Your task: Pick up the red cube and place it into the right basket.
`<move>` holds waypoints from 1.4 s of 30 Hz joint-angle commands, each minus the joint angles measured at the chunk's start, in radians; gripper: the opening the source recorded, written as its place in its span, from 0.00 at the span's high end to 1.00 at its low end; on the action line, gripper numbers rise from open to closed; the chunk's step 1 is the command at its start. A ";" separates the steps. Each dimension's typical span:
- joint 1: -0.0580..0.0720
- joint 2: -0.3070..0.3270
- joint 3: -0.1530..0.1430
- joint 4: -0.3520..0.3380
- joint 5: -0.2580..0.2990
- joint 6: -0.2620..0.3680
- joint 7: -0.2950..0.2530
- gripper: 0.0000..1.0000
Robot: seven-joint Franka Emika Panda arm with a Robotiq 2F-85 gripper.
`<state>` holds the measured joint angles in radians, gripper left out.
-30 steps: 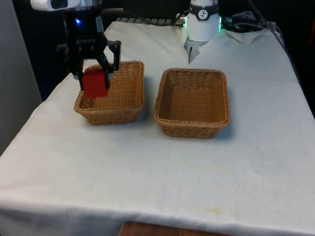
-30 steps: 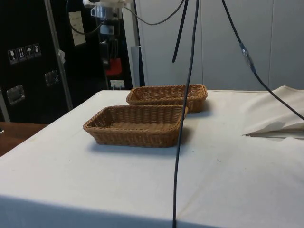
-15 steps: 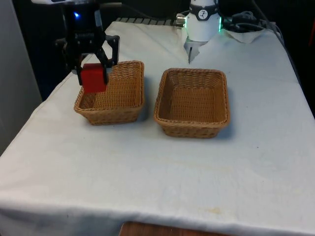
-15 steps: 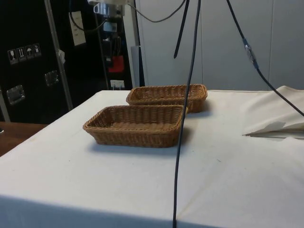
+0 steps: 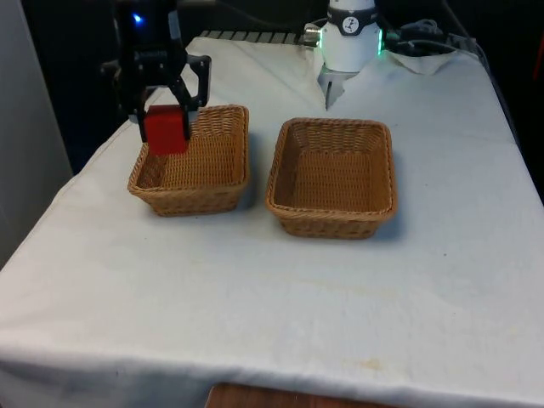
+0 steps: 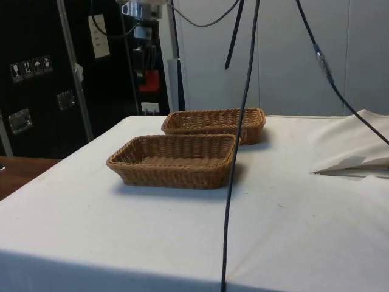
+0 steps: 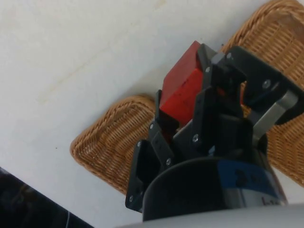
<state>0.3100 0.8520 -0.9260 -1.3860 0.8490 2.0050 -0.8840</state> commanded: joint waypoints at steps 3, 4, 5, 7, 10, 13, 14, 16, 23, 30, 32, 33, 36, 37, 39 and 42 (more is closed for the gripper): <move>0.025 -0.035 -0.002 -0.057 0.006 0.021 -0.015 0.96; 0.028 -0.039 0.000 -0.061 0.007 0.020 -0.014 0.96; 0.030 -0.043 0.002 -0.066 0.007 0.019 -0.012 0.96; 0.038 -0.057 0.008 -0.084 0.007 0.016 -0.010 0.96; 0.031 -0.051 0.016 -0.072 0.000 0.000 0.000 0.96; 0.046 -0.083 0.017 -0.122 0.011 0.022 -0.019 0.96; 0.048 -0.087 0.017 -0.129 0.013 0.024 -0.023 0.96; 0.054 -0.098 0.014 -0.155 0.019 0.032 -0.038 0.96; 0.066 -0.117 0.013 -0.211 0.020 0.064 -0.068 0.96; 0.074 -0.126 0.009 -0.252 0.013 0.100 -0.093 0.96; 0.077 -0.129 0.006 -0.270 0.007 0.119 -0.105 0.96; 0.078 -0.130 0.005 -0.276 0.005 0.126 -0.110 0.96; 0.062 -0.115 0.017 -0.252 0.009 0.110 -0.105 0.96; 0.081 -0.132 0.002 -0.293 0.001 0.143 -0.122 0.96; 0.085 -0.133 -0.002 -0.309 -0.002 0.160 -0.134 0.96; 0.087 -0.134 -0.005 -0.325 -0.005 0.179 -0.146 0.96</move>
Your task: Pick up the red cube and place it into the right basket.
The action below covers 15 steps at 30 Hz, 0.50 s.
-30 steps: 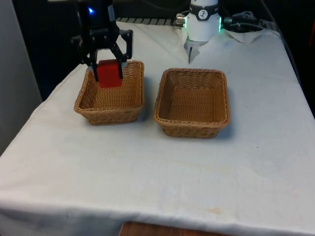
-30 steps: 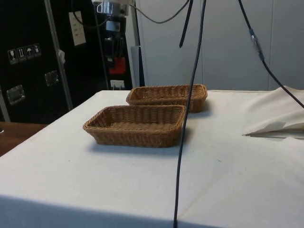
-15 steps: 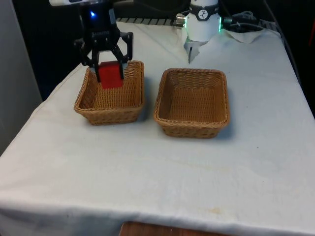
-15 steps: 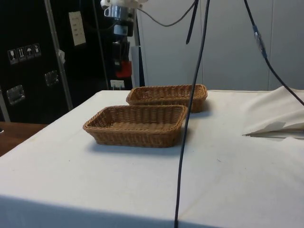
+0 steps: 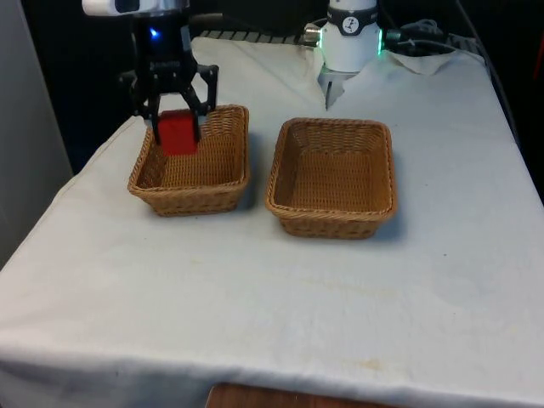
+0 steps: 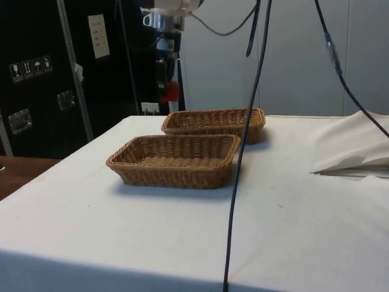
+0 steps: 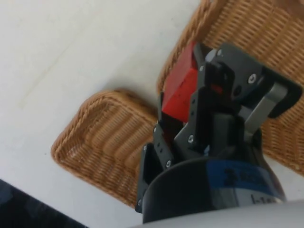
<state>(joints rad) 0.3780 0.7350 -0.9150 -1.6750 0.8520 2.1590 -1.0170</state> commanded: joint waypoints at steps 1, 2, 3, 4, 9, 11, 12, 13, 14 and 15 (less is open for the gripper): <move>0.020 -0.017 -0.016 -0.041 -0.009 0.032 -0.016 0.96; 0.022 -0.018 -0.016 -0.051 -0.011 0.045 -0.022 0.96; 0.001 -0.001 -0.001 -0.010 -0.003 0.012 -0.007 0.96; 0.022 -0.018 -0.016 -0.051 -0.011 0.045 -0.022 0.96; 0.025 -0.019 -0.015 -0.081 -0.016 0.088 -0.039 0.96; 0.007 -0.002 -0.001 -0.050 -0.012 0.069 -0.029 0.96; 0.029 -0.019 -0.014 -0.095 -0.015 0.110 -0.047 0.96; 0.029 -0.019 -0.013 -0.101 -0.014 0.117 -0.050 0.96; 0.030 -0.019 -0.012 -0.106 -0.012 0.125 -0.053 0.96; 0.031 -0.019 -0.012 -0.111 -0.012 0.133 -0.055 0.96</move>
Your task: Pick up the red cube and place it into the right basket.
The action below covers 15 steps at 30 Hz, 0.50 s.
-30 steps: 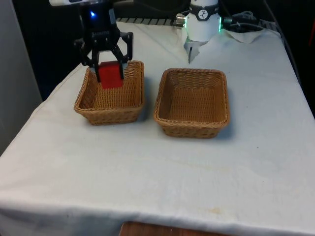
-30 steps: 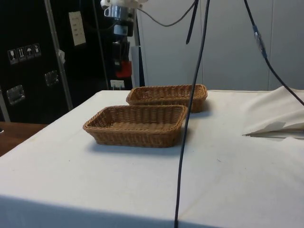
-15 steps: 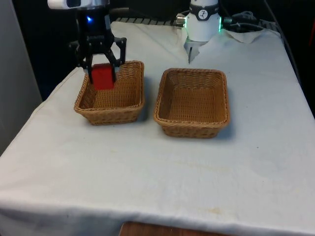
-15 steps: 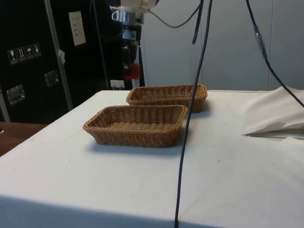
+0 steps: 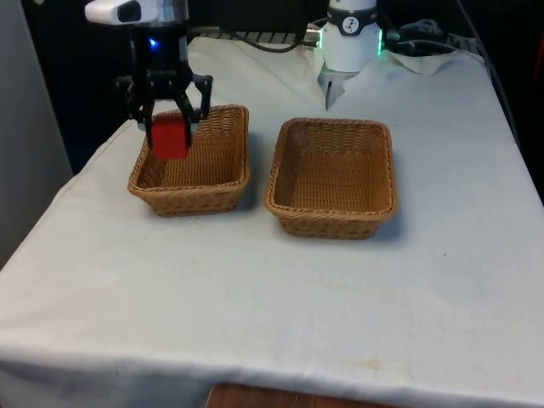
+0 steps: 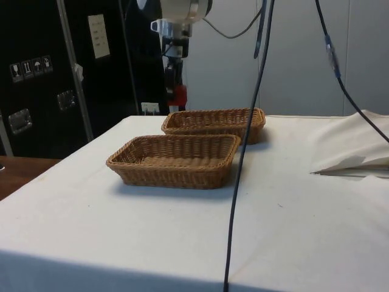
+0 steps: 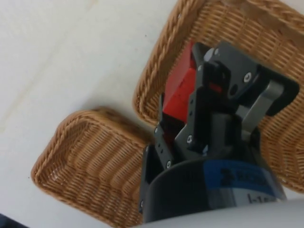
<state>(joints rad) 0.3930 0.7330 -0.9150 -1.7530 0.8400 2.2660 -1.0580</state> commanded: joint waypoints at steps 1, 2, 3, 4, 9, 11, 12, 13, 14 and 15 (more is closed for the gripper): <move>0.017 -0.018 -0.011 -0.038 0.001 0.033 -0.016 0.96; 0.020 -0.017 -0.008 -0.050 0.004 0.052 -0.022 0.96; 0.021 -0.018 -0.007 -0.056 0.005 0.060 -0.024 0.96; 0.021 -0.018 -0.007 -0.056 0.005 0.060 -0.024 0.96; 0.027 -0.021 0.006 -0.093 0.013 0.107 -0.035 0.96; 0.028 -0.028 0.020 -0.116 0.021 0.133 -0.042 0.96; 0.028 -0.031 0.025 -0.125 0.024 0.143 -0.045 0.96; 0.027 -0.035 0.031 -0.134 0.028 0.152 -0.048 0.96; 0.017 -0.013 0.030 -0.099 0.011 0.120 -0.023 0.96; 0.026 -0.039 0.036 -0.142 0.031 0.160 -0.052 0.96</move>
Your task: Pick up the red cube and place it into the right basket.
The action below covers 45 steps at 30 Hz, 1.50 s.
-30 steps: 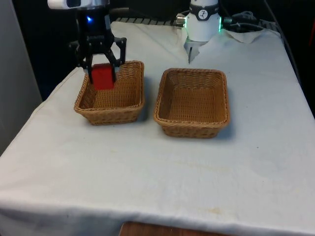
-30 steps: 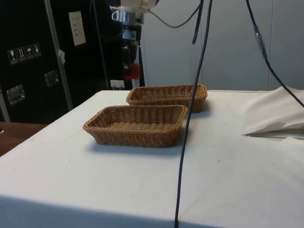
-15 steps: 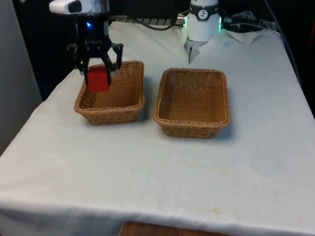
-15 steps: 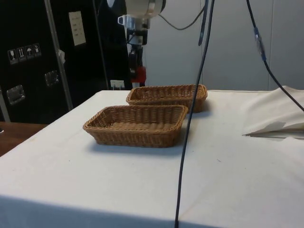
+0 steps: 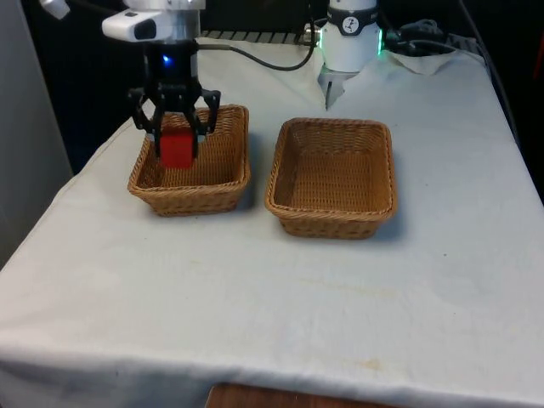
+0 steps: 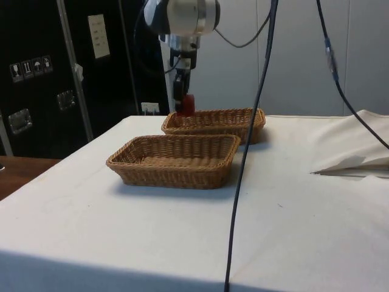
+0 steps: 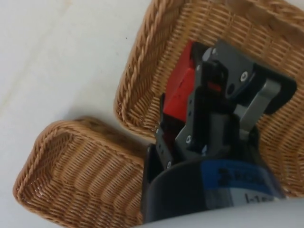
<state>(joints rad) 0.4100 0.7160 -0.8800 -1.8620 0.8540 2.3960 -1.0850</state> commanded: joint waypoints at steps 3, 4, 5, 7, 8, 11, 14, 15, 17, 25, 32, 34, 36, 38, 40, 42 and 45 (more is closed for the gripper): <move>0.006 -0.037 0.022 -0.070 0.035 0.060 -0.043 0.96; 0.005 -0.041 0.027 -0.078 0.040 0.066 -0.048 0.96; 0.005 -0.041 0.027 -0.078 0.040 0.066 -0.048 0.96; 0.002 -0.054 0.041 -0.107 0.055 0.085 -0.065 0.96; 0.000 -0.037 0.036 -0.088 0.037 0.063 -0.043 0.96; 0.000 -0.067 0.058 -0.147 0.084 0.113 -0.095 0.96; 0.000 -0.061 0.059 -0.158 0.081 0.107 -0.093 0.96; 0.001 -0.073 0.071 -0.177 0.108 0.138 -0.118 0.96; 0.001 -0.075 0.080 -0.195 0.125 0.157 -0.133 0.96; -0.002 -0.079 0.110 -0.244 0.167 0.212 -0.171 0.96; -0.012 -0.070 0.108 -0.235 0.158 0.193 -0.164 0.96; -0.013 -0.069 0.108 -0.233 0.156 0.190 -0.162 0.96; -0.015 -0.067 0.107 -0.231 0.155 0.187 -0.161 0.94; -0.016 -0.066 0.107 -0.229 0.154 0.185 -0.160 0.71; -0.017 -0.066 0.107 -0.228 0.153 0.183 -0.160 0.47; -0.017 -0.065 0.106 -0.228 0.153 0.183 -0.159 0.37; -0.017 -0.065 0.106 -0.227 0.152 0.181 -0.159 0.09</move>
<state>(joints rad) 0.3950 0.6490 -0.7750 -2.0920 1.0070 2.5800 -1.2430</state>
